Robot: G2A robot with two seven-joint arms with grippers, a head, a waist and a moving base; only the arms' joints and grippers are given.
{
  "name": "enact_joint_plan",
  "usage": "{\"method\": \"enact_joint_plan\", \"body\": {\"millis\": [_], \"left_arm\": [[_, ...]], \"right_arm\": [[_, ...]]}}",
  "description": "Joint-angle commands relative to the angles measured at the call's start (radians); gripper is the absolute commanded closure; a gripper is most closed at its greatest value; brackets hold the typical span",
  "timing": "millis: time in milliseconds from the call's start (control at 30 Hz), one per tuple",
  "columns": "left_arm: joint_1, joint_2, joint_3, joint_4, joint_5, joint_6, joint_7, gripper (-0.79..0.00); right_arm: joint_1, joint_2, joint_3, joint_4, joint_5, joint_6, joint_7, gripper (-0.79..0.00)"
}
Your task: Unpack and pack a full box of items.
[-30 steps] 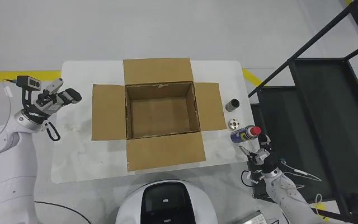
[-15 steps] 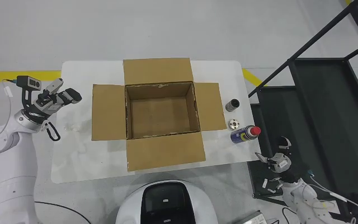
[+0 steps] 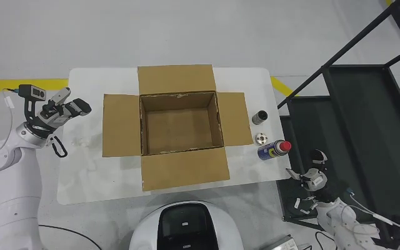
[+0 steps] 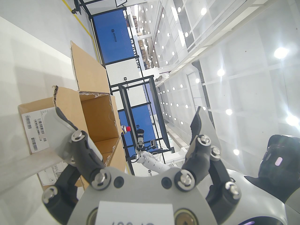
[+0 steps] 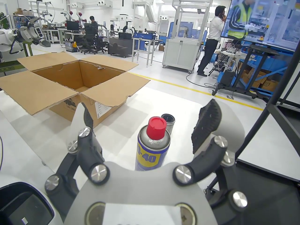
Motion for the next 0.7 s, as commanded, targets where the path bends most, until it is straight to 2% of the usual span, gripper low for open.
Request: {"method": "enact_joint_plan", "body": {"millis": [0, 200, 467, 667], "left_arm": [[0.000, 0.000, 0.000, 0.000, 0.000, 0.000, 0.000, -0.785], [0.028, 0.006, 0.003, -0.020, 0.043, 0.006, 0.087, -0.785], [0.015, 0.012, 0.029, 0.055, 0.077, -0.049, 0.133, -0.785], [-0.001, 0.018, 0.047, 0.098, 0.105, -0.072, 0.153, -0.785]], "right_arm": [[0.002, -0.001, 0.001, 0.000, 0.010, 0.004, 0.016, -0.785], [-0.009, 0.001, 0.045, -0.087, 0.069, -0.034, 0.111, -0.785], [-0.073, 0.010, 0.138, -0.283, 0.127, -0.092, 0.274, -0.785], [-0.118, 0.009, 0.180, -0.406, 0.156, -0.090, 0.407, -0.785]]}}
